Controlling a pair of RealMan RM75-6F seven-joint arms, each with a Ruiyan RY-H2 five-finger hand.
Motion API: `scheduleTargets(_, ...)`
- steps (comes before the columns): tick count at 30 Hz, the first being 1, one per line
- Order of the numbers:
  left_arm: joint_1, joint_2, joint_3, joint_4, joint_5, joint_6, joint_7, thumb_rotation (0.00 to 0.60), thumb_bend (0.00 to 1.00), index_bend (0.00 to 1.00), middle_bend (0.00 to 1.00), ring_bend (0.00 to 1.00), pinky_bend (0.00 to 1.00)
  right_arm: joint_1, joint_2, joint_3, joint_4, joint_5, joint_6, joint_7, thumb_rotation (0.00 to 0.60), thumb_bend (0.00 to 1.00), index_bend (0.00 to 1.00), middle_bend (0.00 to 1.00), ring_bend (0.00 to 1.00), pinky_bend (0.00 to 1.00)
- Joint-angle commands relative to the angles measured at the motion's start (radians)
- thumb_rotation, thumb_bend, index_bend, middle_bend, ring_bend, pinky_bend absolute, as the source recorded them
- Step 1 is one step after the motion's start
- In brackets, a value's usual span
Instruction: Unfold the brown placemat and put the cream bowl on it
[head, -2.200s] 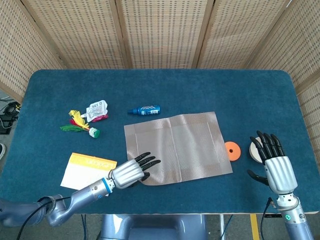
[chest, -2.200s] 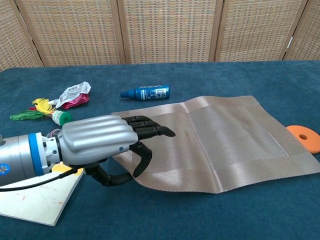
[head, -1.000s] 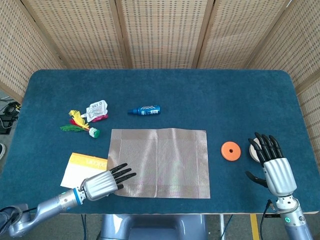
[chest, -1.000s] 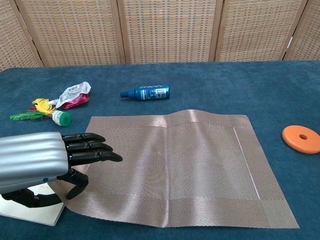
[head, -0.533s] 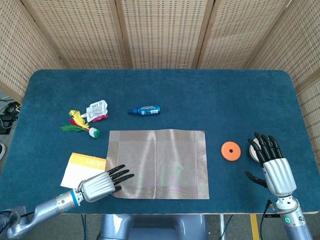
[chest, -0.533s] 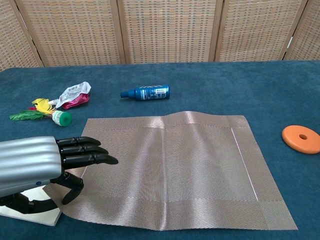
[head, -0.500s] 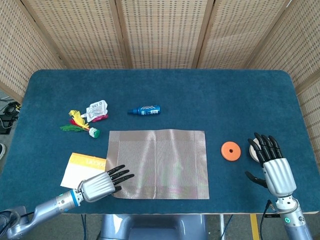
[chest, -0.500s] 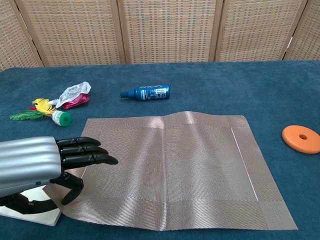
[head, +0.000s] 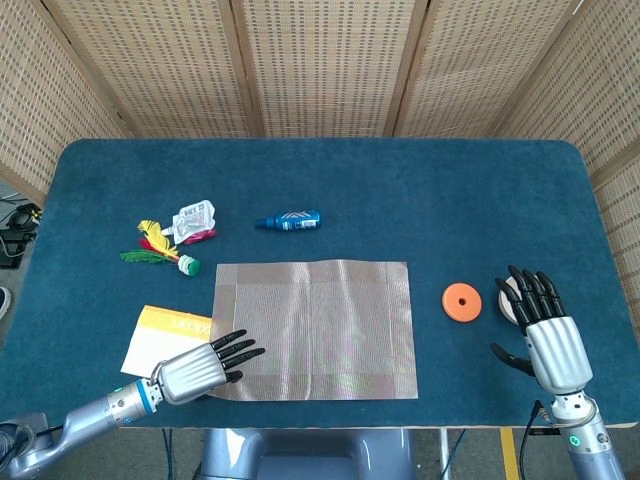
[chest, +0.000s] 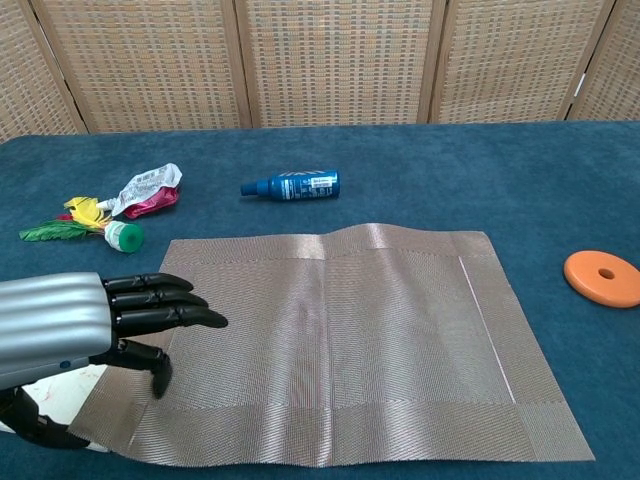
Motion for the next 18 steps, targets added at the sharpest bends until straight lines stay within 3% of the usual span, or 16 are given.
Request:
scheduleTargets(1,0.004,0.021,0.000,-0.032,-0.013,-0.007,-0.003,0.600,0.00,0.00,0.00,0.00,0.00,0.000,0.000,0.000,0.000,-0.001,0.001,-0.001,0.600,0.00,0.12,0.00,0.00,0.00)
scheduleTargets(5,0.027,0.074,-0.021,-0.107,-0.041,0.063,-0.041,0.600,0.00,0.00,0.00,0.00,0.00,-0.001,0.000,0.002,0.000,0.005,-0.001,-0.003,0.600,0.00,0.13,0.00,0.00,0.00)
scheduleTargets(8,0.091,0.140,-0.101,-0.192,-0.143,0.185,-0.027,0.600,0.00,0.00,0.00,0.00,0.00,0.000,0.002,0.011,0.004,0.040,-0.024,-0.013,0.600,0.00,0.13,0.00,0.00,0.00)
scheduleTargets(12,0.181,0.180,-0.180,-0.334,-0.338,0.230,0.127,0.600,0.00,0.00,0.00,0.00,0.00,0.003,0.002,0.021,0.007,0.099,-0.072,-0.045,0.600,0.00,0.13,0.00,0.00,0.00)
scheduleTargets(18,0.255,0.200,-0.240,-0.476,-0.461,0.289,0.245,0.600,0.00,0.00,0.00,0.00,0.00,0.014,0.004,0.038,-0.002,0.209,-0.169,-0.096,0.600,0.00,0.12,0.00,0.00,0.00)
